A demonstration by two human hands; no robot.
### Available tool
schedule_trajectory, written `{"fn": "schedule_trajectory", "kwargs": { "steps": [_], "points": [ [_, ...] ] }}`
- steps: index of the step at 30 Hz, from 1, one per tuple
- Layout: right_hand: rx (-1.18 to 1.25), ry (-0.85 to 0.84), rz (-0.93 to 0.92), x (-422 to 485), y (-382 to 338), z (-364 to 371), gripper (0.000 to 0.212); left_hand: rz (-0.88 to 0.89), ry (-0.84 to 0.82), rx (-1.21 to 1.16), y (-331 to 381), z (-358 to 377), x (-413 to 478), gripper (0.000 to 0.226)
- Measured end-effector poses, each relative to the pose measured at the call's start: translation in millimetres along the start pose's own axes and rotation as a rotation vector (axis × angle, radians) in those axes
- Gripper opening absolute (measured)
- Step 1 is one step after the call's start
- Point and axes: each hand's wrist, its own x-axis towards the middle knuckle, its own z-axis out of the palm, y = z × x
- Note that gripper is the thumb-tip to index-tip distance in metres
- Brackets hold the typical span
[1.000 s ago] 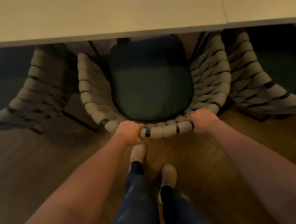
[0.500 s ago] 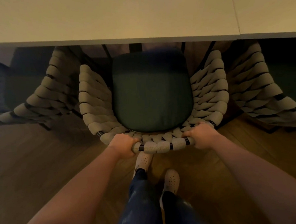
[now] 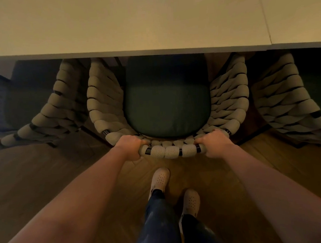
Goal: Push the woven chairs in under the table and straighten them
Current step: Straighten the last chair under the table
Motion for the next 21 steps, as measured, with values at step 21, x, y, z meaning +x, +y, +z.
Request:
{"fn": "schedule_trajectory", "kwargs": {
  "steps": [21],
  "points": [
    [0.032,-0.002,-0.020,11.4,14.9,-16.0,0.028,-0.020,0.070,-0.013,-11.7,-8.3,15.2,0.047]
  ]
}}
